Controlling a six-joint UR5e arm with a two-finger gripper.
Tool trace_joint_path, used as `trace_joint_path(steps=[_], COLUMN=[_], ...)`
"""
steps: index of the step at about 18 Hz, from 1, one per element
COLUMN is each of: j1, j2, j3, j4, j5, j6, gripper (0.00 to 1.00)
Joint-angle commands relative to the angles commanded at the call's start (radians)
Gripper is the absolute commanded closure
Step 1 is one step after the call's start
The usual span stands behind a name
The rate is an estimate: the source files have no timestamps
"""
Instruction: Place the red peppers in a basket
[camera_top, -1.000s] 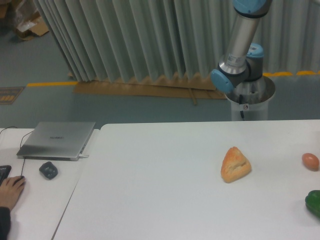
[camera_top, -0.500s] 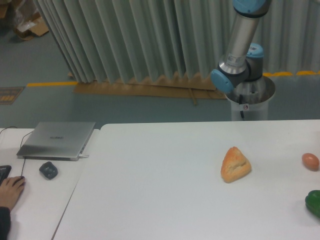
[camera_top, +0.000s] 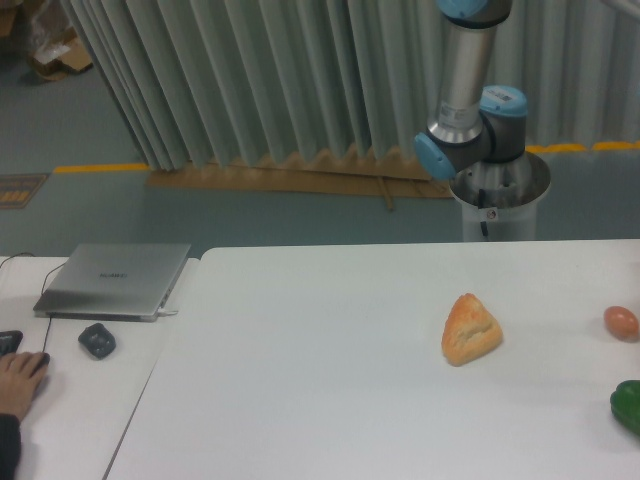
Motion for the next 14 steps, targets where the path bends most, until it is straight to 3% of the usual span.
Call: trace_joint_path(steps=[3, 7, 14], j1=[-0.034, -0.100, -0.126], j2=[0.026, 0.051, 0.117], j3=[-0.011, -0.014, -0.091], j4=[-0.060, -0.118, -0.127], j5=[-0.005, -0.008, -0.017], j6=[-0.017, -0.147, -0.207], gripper=[0.00, 0.00, 0.00])
